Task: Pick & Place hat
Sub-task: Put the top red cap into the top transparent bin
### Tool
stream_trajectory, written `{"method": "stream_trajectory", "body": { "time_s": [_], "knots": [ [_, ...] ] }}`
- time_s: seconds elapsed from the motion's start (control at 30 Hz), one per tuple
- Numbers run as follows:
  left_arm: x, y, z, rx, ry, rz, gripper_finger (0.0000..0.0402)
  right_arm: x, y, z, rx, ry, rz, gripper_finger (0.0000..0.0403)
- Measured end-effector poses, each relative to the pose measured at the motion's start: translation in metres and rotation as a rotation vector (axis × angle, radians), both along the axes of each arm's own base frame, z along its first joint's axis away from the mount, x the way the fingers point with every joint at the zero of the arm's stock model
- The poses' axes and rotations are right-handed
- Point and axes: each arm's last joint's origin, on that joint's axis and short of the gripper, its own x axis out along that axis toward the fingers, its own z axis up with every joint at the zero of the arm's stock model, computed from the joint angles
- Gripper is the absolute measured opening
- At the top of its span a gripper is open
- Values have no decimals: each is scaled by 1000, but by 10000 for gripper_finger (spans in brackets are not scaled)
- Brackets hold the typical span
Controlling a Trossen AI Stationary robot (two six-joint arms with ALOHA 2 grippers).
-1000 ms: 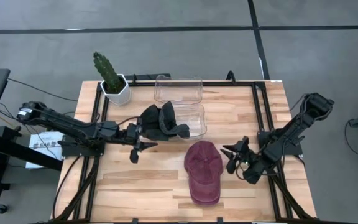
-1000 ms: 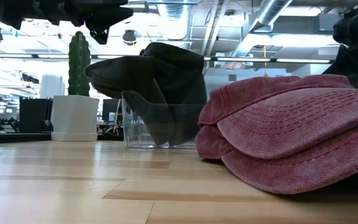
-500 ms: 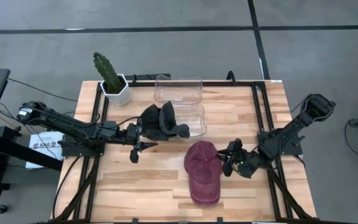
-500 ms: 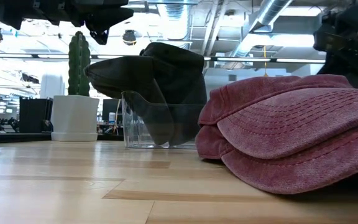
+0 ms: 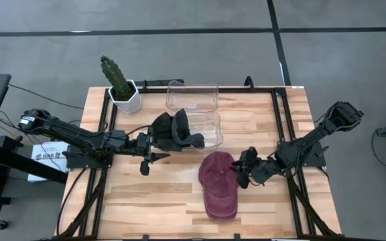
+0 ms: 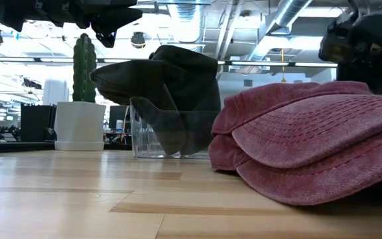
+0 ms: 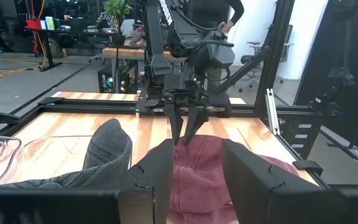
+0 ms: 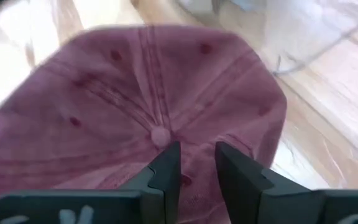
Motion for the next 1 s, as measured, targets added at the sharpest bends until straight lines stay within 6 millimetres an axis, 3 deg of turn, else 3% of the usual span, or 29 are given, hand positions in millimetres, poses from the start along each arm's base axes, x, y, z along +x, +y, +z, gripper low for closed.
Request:
{"method": "stream_trajectory", "body": {
  "time_s": [0.5,0.67,1.0],
  "knots": [
    [0,0,0,0,0,0,131,-3,-11,-6,-55,111,9,87],
    [0,0,0,0,0,0,131,-1,-11,-4,-89,89,0,12],
    [0,0,0,0,0,0,131,17,20,50,-244,-29,107,0]
  ]
}}
